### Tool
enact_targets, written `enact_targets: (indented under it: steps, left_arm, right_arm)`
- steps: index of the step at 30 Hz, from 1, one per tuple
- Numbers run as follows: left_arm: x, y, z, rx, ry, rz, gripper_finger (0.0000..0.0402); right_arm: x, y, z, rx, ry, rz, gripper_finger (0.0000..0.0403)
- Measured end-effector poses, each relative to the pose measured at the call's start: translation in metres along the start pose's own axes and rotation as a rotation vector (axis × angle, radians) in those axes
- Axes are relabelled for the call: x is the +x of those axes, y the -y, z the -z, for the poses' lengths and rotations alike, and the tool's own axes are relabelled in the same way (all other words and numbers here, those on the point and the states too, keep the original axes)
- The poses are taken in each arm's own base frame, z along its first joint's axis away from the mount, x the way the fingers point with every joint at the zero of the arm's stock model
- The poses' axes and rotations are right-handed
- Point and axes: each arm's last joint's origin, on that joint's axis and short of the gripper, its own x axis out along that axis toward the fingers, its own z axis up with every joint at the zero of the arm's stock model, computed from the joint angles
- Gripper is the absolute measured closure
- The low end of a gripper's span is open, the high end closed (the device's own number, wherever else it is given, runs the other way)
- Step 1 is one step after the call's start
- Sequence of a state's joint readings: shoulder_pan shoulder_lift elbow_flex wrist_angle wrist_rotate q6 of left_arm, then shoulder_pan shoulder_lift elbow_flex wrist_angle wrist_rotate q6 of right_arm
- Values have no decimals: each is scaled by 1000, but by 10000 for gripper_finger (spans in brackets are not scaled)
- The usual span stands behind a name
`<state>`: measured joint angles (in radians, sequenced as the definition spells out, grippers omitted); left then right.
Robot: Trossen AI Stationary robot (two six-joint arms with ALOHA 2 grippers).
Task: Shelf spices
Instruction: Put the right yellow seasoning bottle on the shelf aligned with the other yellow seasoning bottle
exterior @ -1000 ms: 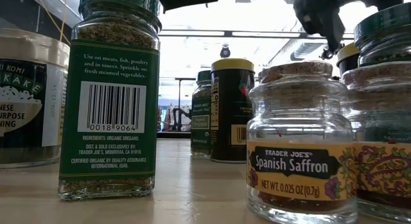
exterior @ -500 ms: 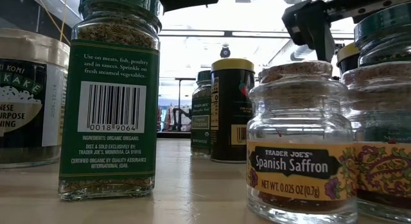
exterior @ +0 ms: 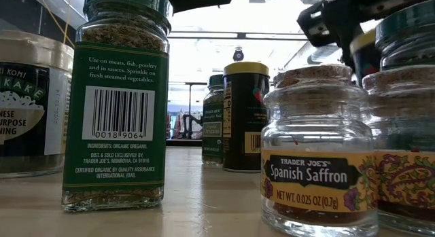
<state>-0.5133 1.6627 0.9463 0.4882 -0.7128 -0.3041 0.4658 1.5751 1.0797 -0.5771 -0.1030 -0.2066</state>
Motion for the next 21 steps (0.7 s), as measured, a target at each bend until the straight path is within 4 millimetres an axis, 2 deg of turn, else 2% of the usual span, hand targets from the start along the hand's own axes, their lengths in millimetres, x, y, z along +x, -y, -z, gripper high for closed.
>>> enact_targets:
  steps: [5,9,12,16,21]
  left_arm:
    - [0,0,0,1,0,-1,142]
    - [0,0,0,0,0,-1,142]
    - [0,0,0,0,1,-1,142]
    - [0,0,0,-1,2,0,142]
    - [0,0,-1,-3,4,-2,142]
  right_arm:
    - [-27,5,-3,8,-70,114,192]
    - [-64,17,5,52,-92,226,190]
    - [-96,29,20,108,-98,317,190]
    - [-136,50,51,206,-131,409,190]
    - [-174,89,93,347,-164,532,190]
